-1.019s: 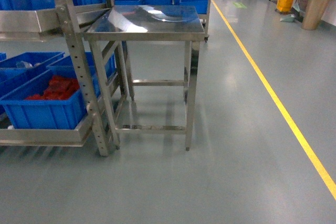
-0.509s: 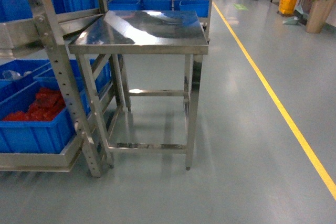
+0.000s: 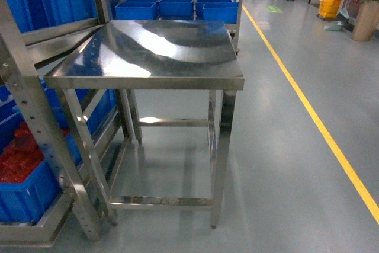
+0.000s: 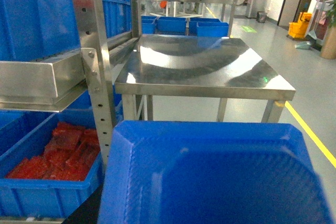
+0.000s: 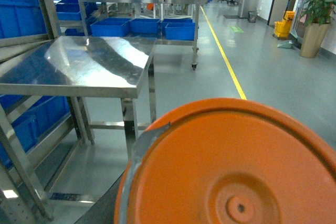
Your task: Sort blue parts and orange caps into right shelf containers
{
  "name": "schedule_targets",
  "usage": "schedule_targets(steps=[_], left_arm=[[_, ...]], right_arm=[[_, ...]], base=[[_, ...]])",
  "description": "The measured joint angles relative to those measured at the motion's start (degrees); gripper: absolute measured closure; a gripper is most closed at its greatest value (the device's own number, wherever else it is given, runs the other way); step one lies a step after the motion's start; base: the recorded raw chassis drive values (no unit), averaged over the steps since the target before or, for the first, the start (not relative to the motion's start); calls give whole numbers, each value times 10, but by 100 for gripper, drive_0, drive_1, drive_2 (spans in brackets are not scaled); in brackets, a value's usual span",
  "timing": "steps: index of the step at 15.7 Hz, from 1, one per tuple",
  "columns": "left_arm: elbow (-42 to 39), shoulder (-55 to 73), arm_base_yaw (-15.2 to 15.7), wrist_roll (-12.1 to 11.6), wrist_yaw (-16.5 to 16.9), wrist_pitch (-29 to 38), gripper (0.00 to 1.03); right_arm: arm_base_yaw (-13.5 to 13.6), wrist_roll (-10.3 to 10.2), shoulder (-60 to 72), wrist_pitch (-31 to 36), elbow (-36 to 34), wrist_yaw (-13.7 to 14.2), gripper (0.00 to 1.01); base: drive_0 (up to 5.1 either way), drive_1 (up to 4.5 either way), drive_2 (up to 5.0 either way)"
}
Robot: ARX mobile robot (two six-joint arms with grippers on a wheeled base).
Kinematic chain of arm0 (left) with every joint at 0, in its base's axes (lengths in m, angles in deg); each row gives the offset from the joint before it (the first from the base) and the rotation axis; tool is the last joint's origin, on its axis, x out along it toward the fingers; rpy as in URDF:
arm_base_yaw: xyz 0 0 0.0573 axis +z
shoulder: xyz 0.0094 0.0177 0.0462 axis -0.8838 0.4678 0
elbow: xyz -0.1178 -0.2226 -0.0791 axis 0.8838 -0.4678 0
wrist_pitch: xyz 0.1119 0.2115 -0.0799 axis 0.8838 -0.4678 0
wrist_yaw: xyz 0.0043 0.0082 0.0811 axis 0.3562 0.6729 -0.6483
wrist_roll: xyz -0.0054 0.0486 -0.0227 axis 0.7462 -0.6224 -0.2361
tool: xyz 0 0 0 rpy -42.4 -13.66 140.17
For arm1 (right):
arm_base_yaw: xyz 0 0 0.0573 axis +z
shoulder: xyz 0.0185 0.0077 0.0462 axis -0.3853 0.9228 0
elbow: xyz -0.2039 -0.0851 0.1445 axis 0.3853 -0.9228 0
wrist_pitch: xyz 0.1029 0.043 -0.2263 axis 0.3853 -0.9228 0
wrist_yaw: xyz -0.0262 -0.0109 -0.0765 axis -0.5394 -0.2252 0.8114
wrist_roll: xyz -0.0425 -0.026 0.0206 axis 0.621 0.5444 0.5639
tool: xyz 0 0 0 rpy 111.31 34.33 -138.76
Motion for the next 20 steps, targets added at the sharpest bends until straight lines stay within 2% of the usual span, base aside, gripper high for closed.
schedule_targets(steps=[1,20], left_arm=[[0,0,0,0,0,5,61],[0,0,0,0,1,1,61]], right_arm=[[0,0,0,6,0,0,58],[0,0,0,1,0,0,58]], base=[[0,0,0],[-493,252,252]])
